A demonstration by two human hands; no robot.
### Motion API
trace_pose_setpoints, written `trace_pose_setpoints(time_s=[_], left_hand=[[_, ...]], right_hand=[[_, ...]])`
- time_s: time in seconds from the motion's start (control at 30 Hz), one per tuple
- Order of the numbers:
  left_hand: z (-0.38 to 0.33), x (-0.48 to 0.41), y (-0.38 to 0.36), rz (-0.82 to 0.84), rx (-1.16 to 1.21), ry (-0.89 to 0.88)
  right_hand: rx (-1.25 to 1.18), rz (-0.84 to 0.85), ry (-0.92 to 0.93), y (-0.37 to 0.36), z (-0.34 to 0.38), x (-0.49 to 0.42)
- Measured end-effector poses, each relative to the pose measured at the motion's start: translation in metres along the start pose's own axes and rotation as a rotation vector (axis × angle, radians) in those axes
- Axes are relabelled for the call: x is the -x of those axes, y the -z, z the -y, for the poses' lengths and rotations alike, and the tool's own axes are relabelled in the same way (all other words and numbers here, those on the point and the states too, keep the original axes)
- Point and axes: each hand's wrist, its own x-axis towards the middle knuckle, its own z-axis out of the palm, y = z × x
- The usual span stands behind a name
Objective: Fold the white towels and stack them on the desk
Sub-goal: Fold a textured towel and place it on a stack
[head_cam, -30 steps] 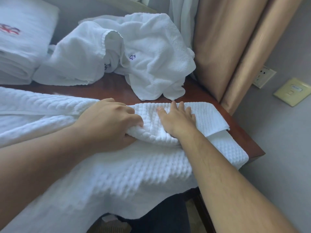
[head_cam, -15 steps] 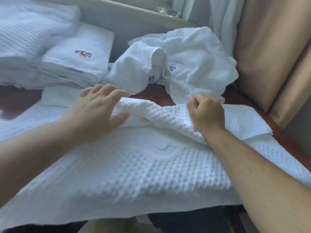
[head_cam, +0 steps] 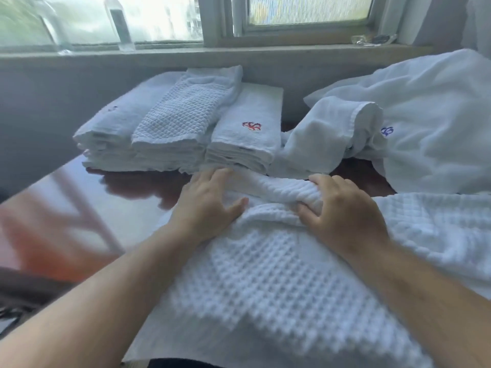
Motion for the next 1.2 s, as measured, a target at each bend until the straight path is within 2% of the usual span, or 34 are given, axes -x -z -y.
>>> trace_pose_setpoints(time_s=[0.07, 0.1, 0.13, 0.2, 0.27, 0.37, 0.43, 0.57, 0.67, 0.8, 0.93, 1.0, 1.07, 1.13, 1.2], left_hand=[[0.003, 0.001, 0.000, -0.298, 0.059, 0.043], [0.007, 0.000, 0.001, -0.362, 0.125, 0.137], [0.012, -0.003, 0.004, -0.350, 0.198, 0.272], [0.021, -0.014, 0.010, -0.184, 0.255, 0.542], [0.025, -0.024, 0.017, -0.029, 0.251, 0.666], [0.024, -0.029, 0.021, 0.104, 0.394, 0.600], [0.021, -0.028, 0.018, 0.097, 0.445, 0.536], [0.017, -0.027, 0.018, -0.145, 0.582, 0.487], [0.016, -0.027, 0.038, -0.287, 0.870, 0.459], [0.011, -0.016, 0.063, -0.236, 1.252, 0.412], [0.014, 0.007, 0.051, -0.204, 1.576, 0.410], [0.014, 0.019, 0.038, -0.224, 1.630, 0.493], [0.015, 0.025, 0.030, -0.202, 1.677, 0.592], [0.018, 0.026, 0.029, -0.161, 1.724, 0.609], [0.018, 0.023, 0.035, -0.166, 1.764, 0.549]], right_hand=[[-0.052, -0.109, 0.066, 0.000, -0.003, 0.002], [-0.058, -0.148, 0.090, 0.001, -0.004, 0.003], [-0.065, -0.179, 0.109, 0.001, -0.004, 0.004], [-0.095, -0.220, 0.141, 0.002, -0.005, 0.004], [-0.135, -0.225, 0.167, 0.002, -0.007, 0.003], [-0.136, -0.159, 0.190, -0.002, -0.010, 0.001], [-0.102, -0.108, 0.173, -0.003, -0.011, 0.002], [-0.030, -0.072, 0.133, -0.003, -0.010, 0.002], [-0.029, -0.080, 0.167, 0.001, -0.008, 0.003], [0.003, -0.118, 0.215, 0.005, -0.003, 0.002], [0.054, -0.136, 0.201, 0.011, 0.001, 0.002], [0.014, -0.094, 0.225, 0.014, 0.002, 0.003], [-0.026, 0.049, 0.268, 0.014, 0.003, 0.005], [-0.007, 0.163, 0.229, 0.012, 0.004, 0.006], [0.056, 0.084, 0.174, 0.009, 0.005, 0.004]])
